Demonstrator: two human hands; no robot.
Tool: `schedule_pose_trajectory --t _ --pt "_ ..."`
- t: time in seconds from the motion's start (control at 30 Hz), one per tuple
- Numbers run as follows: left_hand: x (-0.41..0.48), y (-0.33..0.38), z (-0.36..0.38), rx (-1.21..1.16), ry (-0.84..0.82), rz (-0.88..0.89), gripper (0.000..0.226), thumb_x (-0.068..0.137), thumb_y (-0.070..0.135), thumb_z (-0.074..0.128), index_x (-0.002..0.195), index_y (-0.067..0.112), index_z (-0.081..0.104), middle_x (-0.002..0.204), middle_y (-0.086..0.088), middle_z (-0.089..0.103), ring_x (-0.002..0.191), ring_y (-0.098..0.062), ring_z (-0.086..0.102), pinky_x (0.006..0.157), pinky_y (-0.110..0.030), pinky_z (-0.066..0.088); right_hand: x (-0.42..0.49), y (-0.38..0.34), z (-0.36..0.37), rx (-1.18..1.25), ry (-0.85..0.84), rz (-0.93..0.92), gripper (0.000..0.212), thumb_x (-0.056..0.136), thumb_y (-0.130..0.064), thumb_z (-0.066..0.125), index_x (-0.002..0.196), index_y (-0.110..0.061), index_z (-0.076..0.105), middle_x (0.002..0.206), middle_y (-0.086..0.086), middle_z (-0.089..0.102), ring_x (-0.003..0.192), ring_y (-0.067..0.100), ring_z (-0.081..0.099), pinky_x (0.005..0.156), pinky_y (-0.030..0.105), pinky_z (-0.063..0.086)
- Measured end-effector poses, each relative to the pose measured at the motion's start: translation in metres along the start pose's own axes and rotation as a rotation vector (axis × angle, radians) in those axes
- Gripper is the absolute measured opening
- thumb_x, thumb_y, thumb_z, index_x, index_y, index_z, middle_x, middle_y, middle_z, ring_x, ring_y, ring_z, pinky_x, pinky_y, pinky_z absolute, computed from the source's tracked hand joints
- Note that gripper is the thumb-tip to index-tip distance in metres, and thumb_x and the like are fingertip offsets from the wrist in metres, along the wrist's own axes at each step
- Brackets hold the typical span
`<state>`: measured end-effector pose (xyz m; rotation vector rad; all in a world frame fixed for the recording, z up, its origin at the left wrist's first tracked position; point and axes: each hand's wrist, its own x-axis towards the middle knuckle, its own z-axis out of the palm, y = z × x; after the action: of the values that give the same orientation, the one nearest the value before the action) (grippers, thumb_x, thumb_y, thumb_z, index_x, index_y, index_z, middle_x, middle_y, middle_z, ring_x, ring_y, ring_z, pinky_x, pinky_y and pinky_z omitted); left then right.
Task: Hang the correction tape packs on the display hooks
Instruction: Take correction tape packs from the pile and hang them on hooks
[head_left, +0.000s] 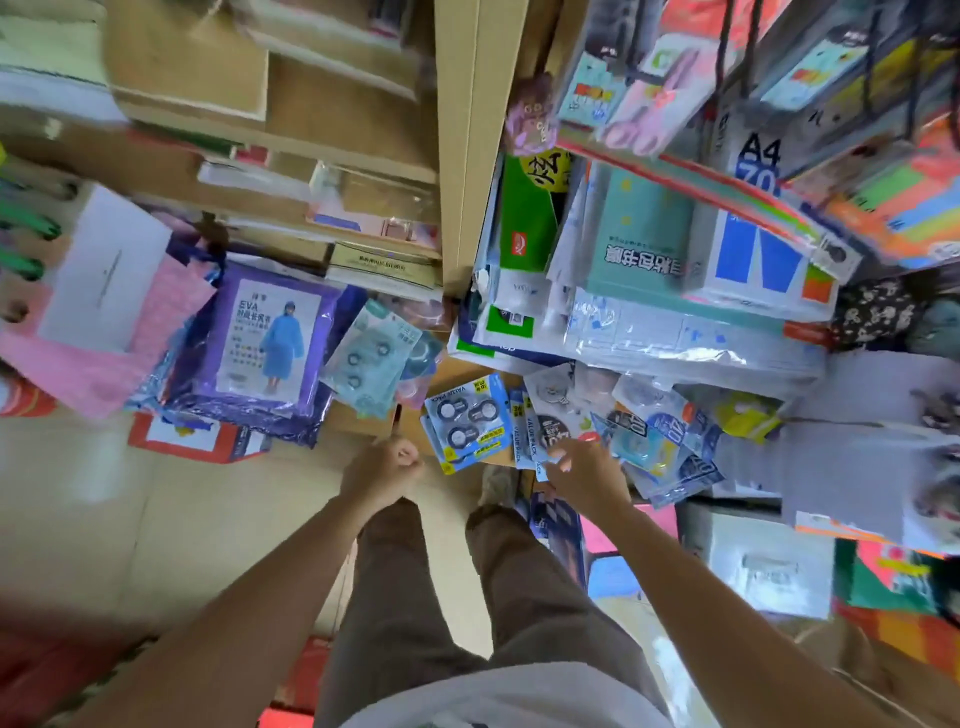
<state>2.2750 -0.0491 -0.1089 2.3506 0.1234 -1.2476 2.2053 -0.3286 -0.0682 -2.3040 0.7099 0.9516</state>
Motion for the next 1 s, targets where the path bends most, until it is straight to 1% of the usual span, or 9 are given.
schedule_pose_trajectory --t 0.13,0.23,0.3,0.47,0.6,0.77,0.87,0.93,1.0 --pt "0.067 0.005 0.023 0.074 -0.009 0.045 0.034 0.09 0.037 0.065 0.12 0.021 0.064 0.117 0.003 0.071 0.109 -0.023 0.066 0.084 -0.031 0.049 0.044 0.032 0.038 -0.03 -0.031 0.045 0.029 0.087 -0.028 0.064 0.116 -0.025 0.066 0.108 0.003 0.073 0.103 0.028 0.066 0.086 0.035 0.053" --pt "0.115 0.009 0.045 0.143 0.06 0.135 0.043 0.087 0.037 0.067 0.126 0.018 0.06 0.12 -0.005 0.067 0.114 -0.031 0.061 0.085 -0.037 0.049 0.073 0.053 0.068 -0.053 -0.027 0.017 0.059 0.083 -0.043 0.058 0.139 -0.025 0.053 0.134 0.006 0.061 0.123 0.03 0.055 0.098 0.043 0.048" --pt "0.143 0.009 0.065 0.178 0.116 0.205 0.056 0.082 0.041 0.074 0.131 0.021 0.055 0.124 -0.006 0.063 0.116 -0.031 0.059 0.086 -0.04 0.049 0.091 0.069 0.092 -0.163 -0.058 -0.019 0.079 0.079 -0.06 0.048 0.15 -0.028 0.038 0.152 0.001 0.042 0.138 0.03 0.04 0.108 0.049 0.039" --pt "0.189 0.005 0.103 0.348 0.182 0.325 0.093 0.065 0.062 0.079 0.138 0.018 0.042 0.133 -0.007 0.054 0.123 -0.031 0.053 0.092 -0.043 0.048 0.117 0.1 0.132 -0.395 -0.071 -0.086 0.077 0.091 -0.054 0.048 0.157 -0.033 0.013 0.167 -0.005 0.002 0.153 0.029 0.002 0.118 0.059 0.019" --pt "0.2 -0.004 0.112 0.484 0.187 0.25 0.12 0.058 0.064 0.085 0.15 0.011 0.029 0.145 -0.019 0.044 0.131 -0.038 0.047 0.096 -0.047 0.046 0.127 0.099 0.142 -0.379 -0.018 -0.068 0.083 0.091 -0.052 0.051 0.158 -0.03 0.007 0.167 -0.005 -0.006 0.154 0.03 -0.005 0.12 0.058 0.015" --pt "0.194 -0.011 0.09 0.283 0.217 0.194 0.096 0.063 0.053 0.086 0.139 0.019 0.038 0.142 -0.011 0.047 0.118 -0.035 0.057 0.081 -0.045 0.05 0.133 0.086 0.152 -0.271 -0.005 -0.003 0.084 0.09 -0.057 0.044 0.158 -0.031 0.005 0.167 -0.004 -0.012 0.152 0.032 -0.014 0.122 0.053 0.011" --pt "0.173 -0.016 0.07 0.277 0.324 0.122 0.076 0.077 0.053 0.078 0.134 0.015 0.044 0.117 -0.019 0.065 0.104 -0.043 0.063 0.071 -0.042 0.042 0.131 0.075 0.158 -0.149 0.033 0.031 0.082 0.091 -0.049 0.054 0.158 -0.031 0.009 0.167 -0.003 -0.011 0.152 0.032 -0.017 0.123 0.053 0.007" --pt "0.157 -0.023 0.055 0.27 0.408 0.1 0.069 0.079 0.055 0.076 0.126 0.011 0.049 0.101 -0.023 0.068 0.095 -0.046 0.065 0.068 -0.043 0.043 0.129 0.067 0.159 -0.101 0.101 0.048 0.078 0.091 -0.042 0.058 0.156 -0.029 0.018 0.168 -0.001 -0.002 0.153 0.032 -0.008 0.122 0.053 0.008" --pt "0.142 -0.033 0.043 0.176 0.457 0.116 0.067 0.077 0.054 0.078 0.121 0.01 0.053 0.098 -0.022 0.069 0.094 -0.045 0.065 0.07 -0.045 0.048 0.124 0.059 0.164 -0.033 0.269 0.037 0.065 0.087 -0.035 0.063 0.147 -0.025 0.039 0.162 0.005 0.024 0.149 0.034 0.016 0.116 0.054 0.021"
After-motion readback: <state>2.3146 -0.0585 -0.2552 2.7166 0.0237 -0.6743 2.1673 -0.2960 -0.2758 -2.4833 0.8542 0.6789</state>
